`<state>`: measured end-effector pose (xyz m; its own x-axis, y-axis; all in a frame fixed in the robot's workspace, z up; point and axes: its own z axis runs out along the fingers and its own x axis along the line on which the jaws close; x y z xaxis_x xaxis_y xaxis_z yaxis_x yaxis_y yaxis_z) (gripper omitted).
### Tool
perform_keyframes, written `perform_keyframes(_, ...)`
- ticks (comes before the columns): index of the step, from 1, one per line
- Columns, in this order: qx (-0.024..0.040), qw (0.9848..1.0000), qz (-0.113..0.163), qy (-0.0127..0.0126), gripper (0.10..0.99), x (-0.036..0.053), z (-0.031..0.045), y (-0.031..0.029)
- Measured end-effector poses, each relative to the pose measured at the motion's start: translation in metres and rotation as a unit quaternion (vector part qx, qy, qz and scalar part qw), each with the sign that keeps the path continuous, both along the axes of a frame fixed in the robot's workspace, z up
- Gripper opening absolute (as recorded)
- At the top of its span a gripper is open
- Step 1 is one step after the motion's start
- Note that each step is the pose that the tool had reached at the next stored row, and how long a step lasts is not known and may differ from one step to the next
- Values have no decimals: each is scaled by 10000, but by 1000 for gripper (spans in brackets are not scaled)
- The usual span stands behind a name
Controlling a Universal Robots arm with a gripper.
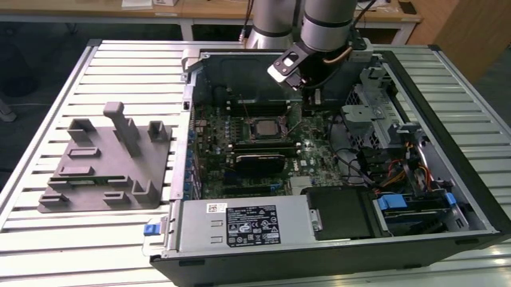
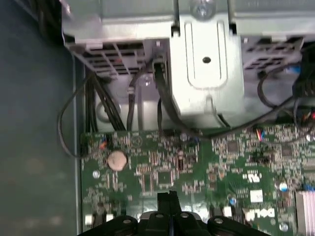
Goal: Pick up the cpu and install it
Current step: 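Close the cpu cover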
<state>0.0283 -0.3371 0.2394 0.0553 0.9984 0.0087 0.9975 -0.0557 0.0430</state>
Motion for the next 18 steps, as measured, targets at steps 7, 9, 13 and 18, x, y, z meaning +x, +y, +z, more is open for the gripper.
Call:
perform_keyframes(7, 4, 10000, 0, -1, 106, -289, -1, 0)
perform_keyframes(9, 4, 10000, -1, 0, 106, -360, 0, 1)
perform_keyframes(13, 5, 10000, 0, 0, 106, -394, 0, 0)
perform_keyframes(18, 1, 10000, 0, 42, 106, -396, -5, 0)
